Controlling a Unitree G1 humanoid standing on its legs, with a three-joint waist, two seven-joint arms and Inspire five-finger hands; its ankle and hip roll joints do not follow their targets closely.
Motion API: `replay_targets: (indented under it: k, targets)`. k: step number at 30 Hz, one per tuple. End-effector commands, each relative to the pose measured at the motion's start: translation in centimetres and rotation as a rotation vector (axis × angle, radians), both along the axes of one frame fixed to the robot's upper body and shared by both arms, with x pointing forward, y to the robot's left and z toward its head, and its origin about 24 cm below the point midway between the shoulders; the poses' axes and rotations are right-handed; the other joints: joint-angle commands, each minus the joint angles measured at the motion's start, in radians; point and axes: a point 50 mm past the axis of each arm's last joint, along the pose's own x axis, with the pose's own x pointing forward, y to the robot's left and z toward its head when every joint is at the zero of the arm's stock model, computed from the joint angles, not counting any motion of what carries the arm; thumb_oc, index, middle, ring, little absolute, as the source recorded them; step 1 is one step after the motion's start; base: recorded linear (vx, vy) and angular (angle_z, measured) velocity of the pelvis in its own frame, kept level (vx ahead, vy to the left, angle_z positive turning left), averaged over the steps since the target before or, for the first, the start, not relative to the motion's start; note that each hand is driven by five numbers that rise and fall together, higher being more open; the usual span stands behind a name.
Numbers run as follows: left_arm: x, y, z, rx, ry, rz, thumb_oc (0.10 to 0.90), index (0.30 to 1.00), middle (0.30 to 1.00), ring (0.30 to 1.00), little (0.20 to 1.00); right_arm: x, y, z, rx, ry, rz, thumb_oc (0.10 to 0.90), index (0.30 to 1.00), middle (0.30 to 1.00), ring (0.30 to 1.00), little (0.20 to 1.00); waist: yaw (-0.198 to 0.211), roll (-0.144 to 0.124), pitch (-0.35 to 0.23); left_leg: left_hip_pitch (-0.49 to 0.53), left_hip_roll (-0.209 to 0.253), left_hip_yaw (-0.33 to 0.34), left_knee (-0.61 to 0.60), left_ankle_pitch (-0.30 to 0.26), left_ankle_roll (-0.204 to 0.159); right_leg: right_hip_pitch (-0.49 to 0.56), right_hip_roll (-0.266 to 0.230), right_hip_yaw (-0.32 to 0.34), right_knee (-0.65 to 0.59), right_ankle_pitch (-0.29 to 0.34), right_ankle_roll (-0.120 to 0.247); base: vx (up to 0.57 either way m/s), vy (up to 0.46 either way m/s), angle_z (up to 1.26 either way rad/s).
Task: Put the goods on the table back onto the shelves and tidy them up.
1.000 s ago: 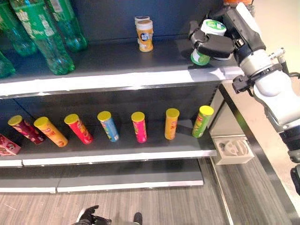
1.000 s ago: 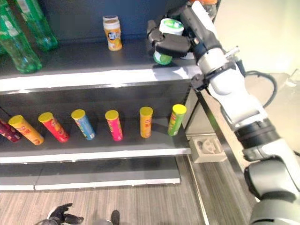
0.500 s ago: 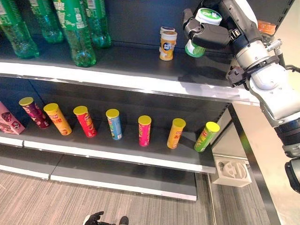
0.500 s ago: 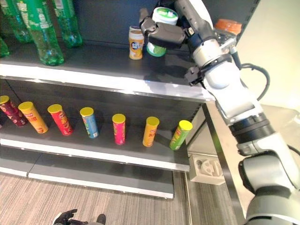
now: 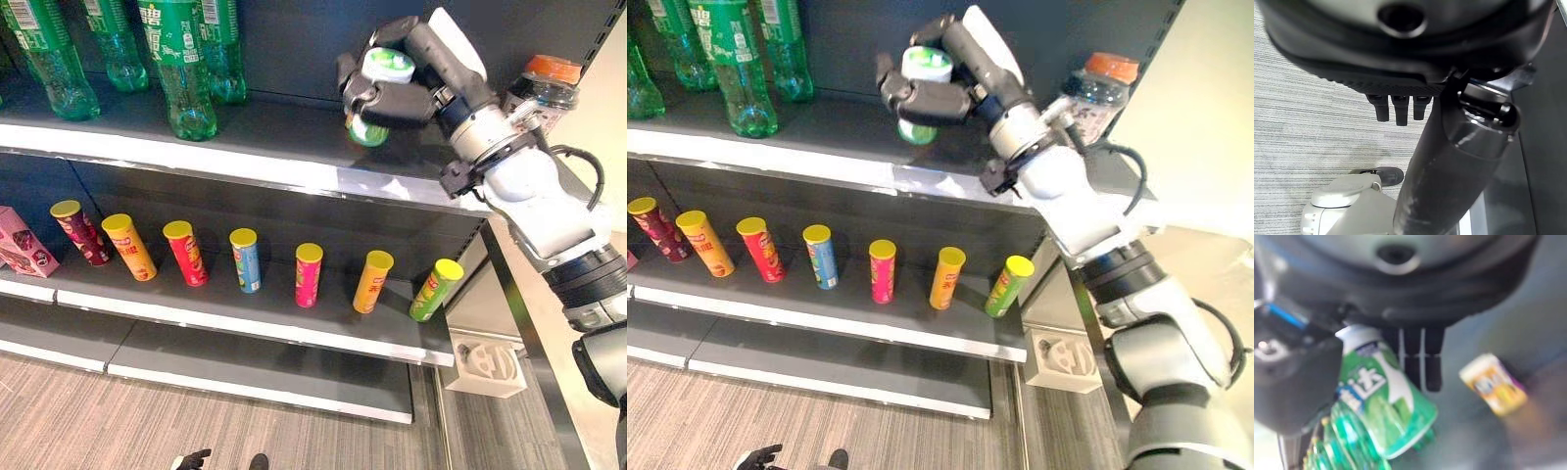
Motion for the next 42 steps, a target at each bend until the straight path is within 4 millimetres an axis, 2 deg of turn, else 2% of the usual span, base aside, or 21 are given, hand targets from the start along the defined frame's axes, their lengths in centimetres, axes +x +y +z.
replay_targets:
  k: [1, 8, 15, 32, 33, 34, 35, 37, 42]
  targets:
    - [2.4, 0.8, 0.7, 0.056, -0.04, -0.078, 0.8, 0.9, 0.9, 0.9, 0.9, -0.7, -0.1, 5.8, 0.062, -0.185, -0.001, 0.4, 0.3, 0.3, 0.3, 0.3, 0.05, -0.021, -0.052, 0.074, 0.021, 0.061, 0.015, -0.157, -0.049, -0.118, -0.027, -0.058, 0.096, -0.038, 0.059, 0.0, 0.0, 0.0]
    - [1.4, 1.0, 0.5, 0.061, -0.014, -0.067, 0.8, 0.9, 0.9, 0.9, 0.9, 0.8, -0.9, 5.0, 0.073, -0.132, -0.077, 0.4, 0.3, 0.3, 0.3, 0.3, 0.073, -0.029, -0.043, 0.047, 0.013, 0.052, 0.012, -0.149, -0.045, -0.141, -0.04, -0.062, 0.093, -0.024, 0.065, 0.0, 0.0, 0.0]
    - [1.7, 1.3, 0.7, 0.07, -0.03, -0.053, 0.8, 0.9, 0.9, 0.9, 0.9, 1.5, -1.2, 4.7, 0.063, -0.118, -0.126, 0.4, 0.3, 0.3, 0.3, 0.3, 0.089, -0.037, -0.035, 0.033, 0.006, 0.049, 0.008, -0.145, -0.042, -0.155, -0.046, -0.058, 0.087, -0.015, 0.068, 0.0, 0.0, 0.0]
    - [1.8, 1.6, 0.8, 0.077, -0.033, -0.049, 0.8, 0.9, 0.9, 0.9, 0.9, 2.0, -1.2, 4.6, 0.062, -0.1, -0.142, 0.4, 0.3, 0.3, 0.3, 0.3, 0.093, -0.044, -0.027, 0.038, 0.001, 0.056, 0.004, -0.148, -0.038, -0.152, -0.048, -0.055, 0.075, -0.006, 0.071, 0.0, 0.0, 0.0]
    - [1.9, 1.6, 0.8, 0.079, -0.033, -0.051, 0.8, 0.9, 0.9, 0.9, 0.9, 2.0, -1.1, 4.5, 0.059, -0.098, -0.144, 0.56, 0.54, 0.54, 0.54, 0.54, 0.094, -0.042, -0.026, 0.04, 0.002, 0.057, 0.005, -0.148, -0.038, -0.148, -0.048, -0.057, 0.074, -0.006, 0.071, 0.0, 0.0, 0.0]
    - [1.9, 1.7, 0.8, 0.08, -0.034, -0.051, 0.8, 0.9, 0.9, 0.9, 0.9, 2.1, -1.2, 4.5, 0.057, -0.098, -0.15, 0.612, 0.618, 0.618, 0.618, 0.618, 0.093, -0.043, -0.025, 0.04, 0.002, 0.058, 0.005, -0.149, -0.038, -0.148, -0.049, -0.057, 0.073, -0.006, 0.072, 0.0, 0.0, 0.0]
    - [1.9, 1.7, 0.9, 0.081, -0.036, -0.052, 0.8, 0.9, 0.9, 0.9, 0.9, 2.1, -1.2, 4.5, 0.053, -0.097, -0.154, 0.739, 0.808, 0.808, 0.808, 0.808, 0.092, -0.044, -0.025, 0.041, 0.002, 0.057, 0.005, -0.149, -0.038, -0.147, -0.049, -0.057, 0.072, -0.006, 0.072, 0.0, 0.0, 0.0]
    - [1.9, 1.7, 0.9, 0.081, -0.036, -0.052, 0.8, 0.9, 0.9, 0.9, 0.9, 2.2, -1.2, 4.4, 0.053, -0.099, -0.16, 0.8, 0.9, 0.9, 0.9, 0.9, 0.09, -0.043, -0.025, 0.042, 0.002, 0.058, 0.005, -0.15, -0.037, -0.148, -0.048, -0.056, 0.071, -0.007, 0.072, 0.0, 0.0, 0.0]
    - [1.7, 1.6, 0.8, 0.079, -0.026, -0.055, 0.8, 0.9, 0.9, 0.9, 0.9, 2.4, -1.5, 4.4, 0.047, -0.098, -0.182, 0.8, 0.9, 0.9, 0.9, 0.9, 0.086, -0.043, -0.026, 0.046, 0.002, 0.06, 0.005, -0.153, -0.036, -0.147, -0.046, -0.053, 0.071, -0.008, 0.072, 0.0, 0.0, 0.0]
